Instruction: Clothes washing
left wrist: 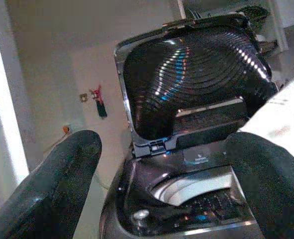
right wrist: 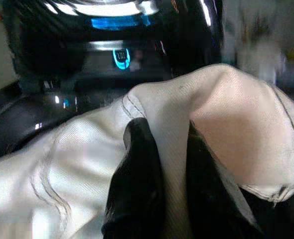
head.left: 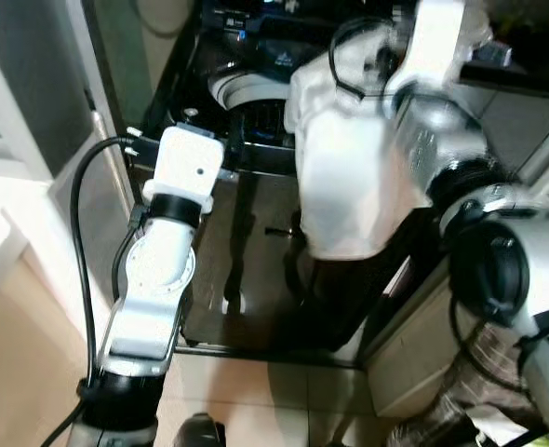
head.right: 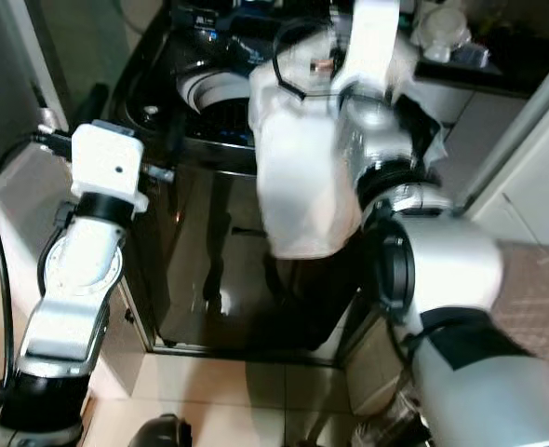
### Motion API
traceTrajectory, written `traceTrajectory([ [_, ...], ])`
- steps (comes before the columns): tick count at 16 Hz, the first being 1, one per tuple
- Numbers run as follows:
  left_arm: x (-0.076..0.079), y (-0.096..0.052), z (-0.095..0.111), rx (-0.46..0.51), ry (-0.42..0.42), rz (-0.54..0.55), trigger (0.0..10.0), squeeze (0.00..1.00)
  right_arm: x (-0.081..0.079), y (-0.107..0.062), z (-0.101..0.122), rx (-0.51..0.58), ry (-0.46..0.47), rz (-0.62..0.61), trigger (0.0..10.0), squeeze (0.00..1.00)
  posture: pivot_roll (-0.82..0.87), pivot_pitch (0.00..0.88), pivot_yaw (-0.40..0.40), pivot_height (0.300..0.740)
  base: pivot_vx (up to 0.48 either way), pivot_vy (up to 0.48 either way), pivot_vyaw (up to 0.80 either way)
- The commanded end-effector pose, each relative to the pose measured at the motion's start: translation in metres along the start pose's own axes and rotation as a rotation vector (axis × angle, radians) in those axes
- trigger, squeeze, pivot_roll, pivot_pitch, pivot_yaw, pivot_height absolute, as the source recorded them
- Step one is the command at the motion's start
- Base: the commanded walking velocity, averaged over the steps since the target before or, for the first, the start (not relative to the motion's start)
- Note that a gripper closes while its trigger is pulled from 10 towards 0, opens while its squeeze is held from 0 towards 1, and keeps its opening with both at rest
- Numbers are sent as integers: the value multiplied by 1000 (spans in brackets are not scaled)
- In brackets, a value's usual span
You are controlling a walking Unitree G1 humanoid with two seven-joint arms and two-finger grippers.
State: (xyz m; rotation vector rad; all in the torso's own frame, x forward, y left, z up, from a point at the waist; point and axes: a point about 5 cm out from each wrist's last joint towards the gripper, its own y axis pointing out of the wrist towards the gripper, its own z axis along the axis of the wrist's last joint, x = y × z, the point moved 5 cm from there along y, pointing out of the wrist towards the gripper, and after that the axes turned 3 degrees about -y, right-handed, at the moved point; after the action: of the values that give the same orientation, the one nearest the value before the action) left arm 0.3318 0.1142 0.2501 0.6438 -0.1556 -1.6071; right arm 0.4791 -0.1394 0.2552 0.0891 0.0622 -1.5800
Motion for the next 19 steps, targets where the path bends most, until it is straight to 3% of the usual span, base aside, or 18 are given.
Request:
traceTrajectory([
  [1, 4, -2, 3, -5, 3, -23, 10000, 0, 8, -4, -32, -102, 40, -32, 10000, 0, 206, 14, -104, 740, 0, 0, 0],
  [3, 4, -3, 0, -25, 13, -29, 10000, 0, 10, -6, -43, -138, 77, -43, 10000, 0, 206, 18, -100, 740, 0, 0, 0],
  [7, 10, -4, -4, -49, 20, -50, 10000, 0, 16, -6, -44, -139, 77, -59, 10000, 0, 188, 18, -96, 740, 0, 0, 0],
  [8, 11, -4, -3, -51, 17, -54, 10000, 0, 19, -8, -52, -170, 147, -79, 10000, 0, 185, 18, -94, 740, 0, 0, 0],
  [11, 12, -4, -3, -56, 14, -55, 10000, 0, 18, -9, -57, -189, 168, -84, 10000, 0, 186, 22, -92, 740, 0, 0, 0],
  [12, 12, -4, -3, -57, 13, -55, 10000, 0, 17, -9, -57, -189, 168, -80, 10000, 1000, 188, 22, -92, 740, 0, 0, 0],
  [17, 11, -5, -4, -67, 10, -52, 10000, 0, 11, -9, -58, -199, 165, -59, 10000, 1000, 195, 24, -97, 740, 0, 0, 0],
  [18, 11, -6, -4, -71, 10, -47, 10000, 0, 12, -9, -58, -195, 109, -60, 10000, 1000, 195, 25, -98, 740, 0, 0, 0],
  [19, 10, -6, -4, -75, 9, -39, 10000, 0, 15, -9, -55, -174, -30, -70, 10000, 0, 194, 26, -98, 740, 0, 0, 0],
])
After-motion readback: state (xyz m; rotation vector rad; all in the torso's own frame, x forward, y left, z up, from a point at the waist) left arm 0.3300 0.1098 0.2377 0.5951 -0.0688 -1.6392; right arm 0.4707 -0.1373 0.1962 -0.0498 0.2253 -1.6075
